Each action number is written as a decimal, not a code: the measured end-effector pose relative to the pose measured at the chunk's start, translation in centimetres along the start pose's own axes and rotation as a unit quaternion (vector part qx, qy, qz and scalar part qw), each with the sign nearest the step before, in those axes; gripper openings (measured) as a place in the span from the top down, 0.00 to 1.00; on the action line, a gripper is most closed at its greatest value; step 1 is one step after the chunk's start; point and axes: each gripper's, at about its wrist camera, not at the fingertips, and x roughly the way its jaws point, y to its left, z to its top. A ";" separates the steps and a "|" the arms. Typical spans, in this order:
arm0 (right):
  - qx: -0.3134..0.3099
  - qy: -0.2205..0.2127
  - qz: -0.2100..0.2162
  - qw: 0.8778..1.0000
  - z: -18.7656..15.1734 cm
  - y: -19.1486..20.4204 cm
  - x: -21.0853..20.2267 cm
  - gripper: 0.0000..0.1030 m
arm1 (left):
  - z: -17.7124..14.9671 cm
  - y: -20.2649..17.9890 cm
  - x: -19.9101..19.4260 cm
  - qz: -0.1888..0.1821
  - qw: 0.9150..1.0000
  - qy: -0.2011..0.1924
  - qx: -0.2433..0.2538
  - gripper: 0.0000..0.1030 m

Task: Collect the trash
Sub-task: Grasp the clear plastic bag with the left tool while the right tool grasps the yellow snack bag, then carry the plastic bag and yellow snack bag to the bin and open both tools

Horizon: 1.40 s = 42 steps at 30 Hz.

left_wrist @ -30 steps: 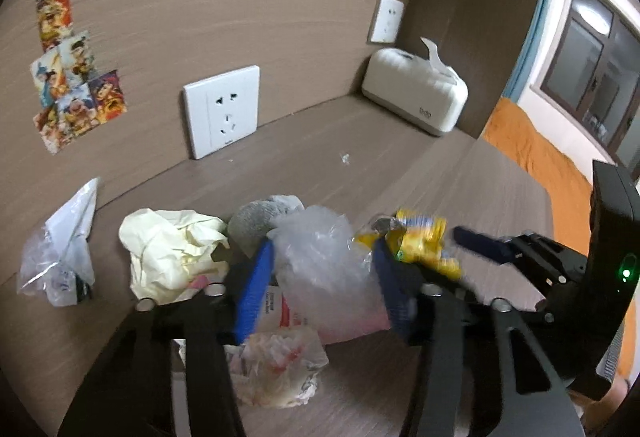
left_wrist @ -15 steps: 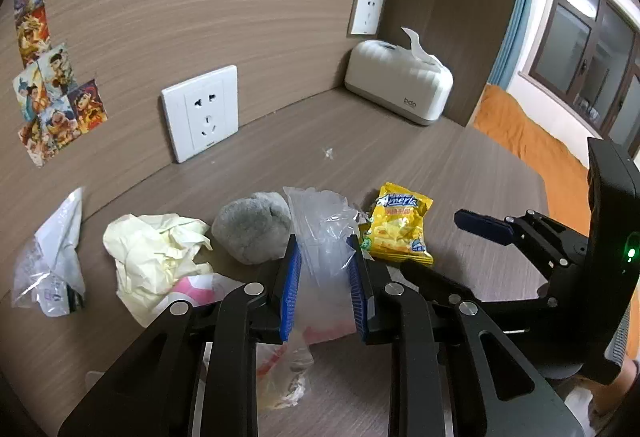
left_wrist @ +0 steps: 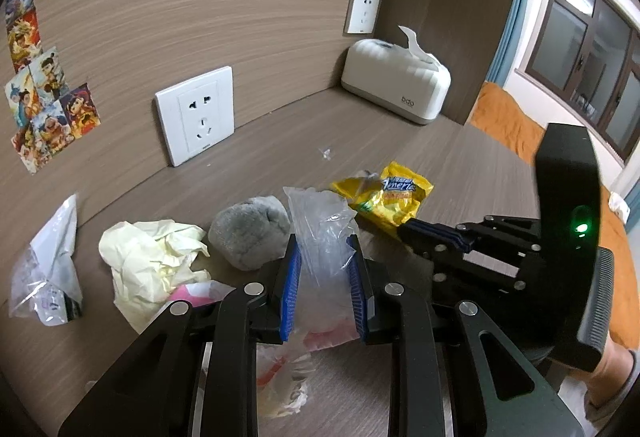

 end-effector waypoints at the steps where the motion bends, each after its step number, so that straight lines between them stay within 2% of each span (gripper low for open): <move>1: 0.009 -0.005 0.005 1.000 0.0 -0.3 -0.5 0.95 | 0.0 0.0 -0.2 -0.001 1.000 -0.003 0.000 0.79; 10: 0.053 -0.053 0.023 0.997 0.2 -2.7 -6.6 0.95 | 1.4 -2.2 -3.6 -0.024 0.999 -0.034 0.014 0.80; 18: 0.087 -0.080 -0.007 0.993 -1.3 -6.4 -13.6 0.96 | 2.4 -8.3 -5.7 -0.069 0.995 -0.053 0.049 0.80; 26: 0.145 -0.065 -0.065 0.985 -8.1 -11.4 -19.2 0.96 | 0.4 -17.6 -4.8 -0.135 0.985 -0.027 0.103 0.80; 31: 0.192 -0.041 -0.094 0.976 -13.5 -14.9 -21.1 0.96 | -2.6 -23.5 -2.2 -0.173 0.975 0.019 0.135 0.80; 37: 0.243 -0.006 -0.107 0.964 -20.2 -18.4 -20.5 0.96 | -7.5 -30.2 2.6 -0.220 0.956 0.080 0.177 0.80; 42: 0.294 0.023 -0.083 0.952 -25.8 -21.7 -17.6 0.95 | -12.7 -34.6 9.2 -0.248 0.941 0.128 0.191 0.80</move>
